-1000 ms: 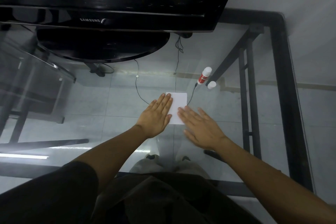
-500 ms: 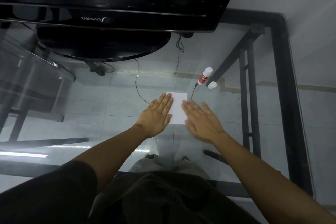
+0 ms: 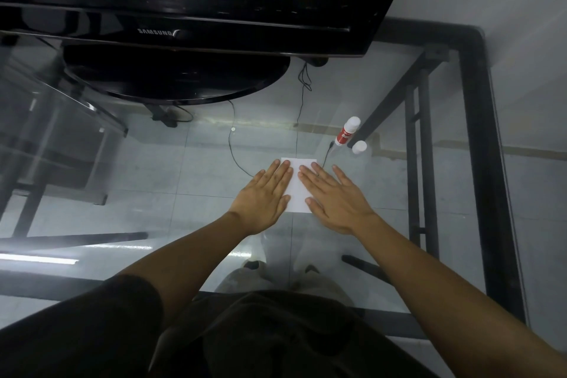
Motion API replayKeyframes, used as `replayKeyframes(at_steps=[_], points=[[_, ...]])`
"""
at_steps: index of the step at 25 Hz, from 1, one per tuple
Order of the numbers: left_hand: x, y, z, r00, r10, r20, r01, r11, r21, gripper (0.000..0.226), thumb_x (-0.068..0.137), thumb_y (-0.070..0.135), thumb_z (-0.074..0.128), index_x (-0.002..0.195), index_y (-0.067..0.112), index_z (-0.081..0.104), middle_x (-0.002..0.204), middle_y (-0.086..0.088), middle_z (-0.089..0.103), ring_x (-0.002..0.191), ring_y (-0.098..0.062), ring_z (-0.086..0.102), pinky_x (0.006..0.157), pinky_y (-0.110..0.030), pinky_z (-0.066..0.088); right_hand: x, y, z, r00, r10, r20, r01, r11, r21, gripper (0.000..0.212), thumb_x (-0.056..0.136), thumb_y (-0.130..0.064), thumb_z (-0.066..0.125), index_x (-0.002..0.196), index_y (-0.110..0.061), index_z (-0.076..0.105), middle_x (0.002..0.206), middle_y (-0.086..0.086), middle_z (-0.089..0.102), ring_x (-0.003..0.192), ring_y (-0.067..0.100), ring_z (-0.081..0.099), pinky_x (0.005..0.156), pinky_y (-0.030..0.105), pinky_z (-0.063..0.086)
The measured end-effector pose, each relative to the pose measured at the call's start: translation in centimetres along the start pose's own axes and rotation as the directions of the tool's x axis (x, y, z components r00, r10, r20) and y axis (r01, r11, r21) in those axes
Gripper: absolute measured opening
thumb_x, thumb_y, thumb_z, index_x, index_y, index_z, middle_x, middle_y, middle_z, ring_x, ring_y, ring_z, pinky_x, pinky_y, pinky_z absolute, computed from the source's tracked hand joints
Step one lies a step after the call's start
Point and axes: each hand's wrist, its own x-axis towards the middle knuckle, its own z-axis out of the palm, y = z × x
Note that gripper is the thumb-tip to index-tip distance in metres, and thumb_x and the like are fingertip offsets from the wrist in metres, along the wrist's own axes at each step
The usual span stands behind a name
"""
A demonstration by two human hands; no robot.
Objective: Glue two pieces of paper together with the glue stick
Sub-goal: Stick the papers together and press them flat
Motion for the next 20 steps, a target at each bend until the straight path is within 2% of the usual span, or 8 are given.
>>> replayKeyframes(at_steps=[4, 8, 12, 14, 16, 17, 18, 20], points=[[0.0, 0.0, -0.3, 1.0, 0.002, 0.01, -0.002, 1.0, 0.009, 0.056, 0.096, 0.04, 0.006, 0.137, 0.013, -0.02, 0.156, -0.008, -0.011, 0.135, -0.017, -0.023, 0.112, -0.032, -0.009, 0.6, 0.8, -0.4, 0.984, 0.175, -0.019, -0.174, 0.983, 0.051, 0.058, 0.097, -0.044, 0.012, 0.147, -0.02, -0.004, 0.158, -0.003, 0.0, 0.144, 0.016, -0.009, 0.109, 0.037, -0.015], [0.1, -0.1, -0.4, 0.999, 0.007, 0.037, -0.005, 0.999, -0.037, 0.058, 0.097, 0.041, 0.01, 0.141, 0.013, -0.016, 0.156, -0.007, -0.011, 0.135, -0.014, -0.022, 0.111, -0.031, -0.007, -0.1, 0.3, -0.1, 0.99, 0.133, 0.046, -0.138, 0.981, 0.133, 0.072, 0.092, -0.058, 0.021, 0.146, -0.022, -0.009, 0.157, -0.004, -0.009, 0.143, 0.015, -0.015, 0.11, 0.041, -0.015], [-0.3, -1.4, -1.7, 0.998, 0.066, -0.006, -0.066, 0.965, -0.252, 0.056, 0.097, 0.044, 0.013, 0.144, 0.022, -0.01, 0.154, 0.002, -0.013, 0.138, -0.011, -0.02, 0.114, -0.033, -0.004, -0.3, 0.2, -0.2, 0.981, 0.151, 0.119, -0.175, 0.958, 0.226, 0.082, 0.087, -0.063, 0.031, 0.145, -0.025, -0.013, 0.156, -0.007, -0.016, 0.142, 0.014, -0.018, 0.112, 0.047, -0.012], [-1.3, -2.0, -1.7, 0.977, 0.211, 0.017, -0.208, 0.973, -0.102, 0.056, 0.094, 0.051, 0.005, 0.142, 0.029, -0.015, 0.151, 0.007, -0.016, 0.138, -0.01, -0.025, 0.111, -0.034, -0.016, -0.2, 0.4, -0.4, 0.982, 0.136, 0.131, -0.165, 0.957, 0.238, 0.083, 0.087, -0.063, 0.032, 0.145, -0.025, -0.014, 0.156, -0.008, -0.017, 0.142, 0.013, -0.019, 0.112, 0.047, -0.011], [-2.1, -2.3, -1.2, 0.912, 0.383, 0.145, -0.394, 0.918, 0.05, 0.058, 0.091, 0.056, -0.001, 0.14, 0.032, -0.019, 0.151, 0.009, -0.017, 0.135, -0.009, -0.031, 0.105, -0.037, -0.026, -0.1, 0.5, -0.3, 0.983, 0.12, 0.138, -0.149, 0.962, 0.227, 0.083, 0.087, -0.063, 0.033, 0.145, -0.024, -0.013, 0.156, -0.007, -0.017, 0.142, 0.014, -0.019, 0.112, 0.047, -0.011], [-1.8, -2.7, -1.3, 0.889, 0.414, 0.195, -0.436, 0.896, 0.088, 0.058, 0.09, 0.057, -0.003, 0.139, 0.033, -0.02, 0.151, 0.009, -0.016, 0.134, -0.01, -0.033, 0.104, -0.037, -0.027, -0.1, 0.5, -0.3, 0.983, 0.118, 0.14, -0.147, 0.964, 0.222, 0.084, 0.087, -0.063, 0.033, 0.145, -0.024, -0.013, 0.156, -0.007, -0.017, 0.142, 0.014, -0.019, 0.112, 0.047, -0.01], [-1.1, -3.2, -1.5, 0.892, 0.402, 0.207, -0.43, 0.895, 0.115, 0.057, 0.09, 0.056, -0.003, 0.139, 0.033, -0.02, 0.152, 0.009, -0.014, 0.134, -0.011, -0.033, 0.105, -0.039, -0.026, 0.0, 0.5, -0.3, 0.983, 0.12, 0.142, -0.15, 0.964, 0.222, 0.084, 0.087, -0.063, 0.033, 0.145, -0.024, -0.013, 0.156, -0.007, -0.017, 0.142, 0.014, -0.019, 0.112, 0.048, -0.01], [1.1, -4.7, -2.6, 0.945, 0.278, 0.171, -0.305, 0.94, 0.156, 0.056, 0.089, 0.055, -0.006, 0.139, 0.033, -0.02, 0.155, 0.008, -0.01, 0.135, -0.016, -0.031, 0.108, -0.04, -0.02, 0.1, 0.4, -0.3, 0.981, 0.126, 0.147, -0.157, 0.962, 0.225, 0.084, 0.087, -0.063, 0.034, 0.145, -0.024, -0.012, 0.156, -0.006, -0.016, 0.142, 0.015, -0.018, 0.112, 0.048, -0.01]])
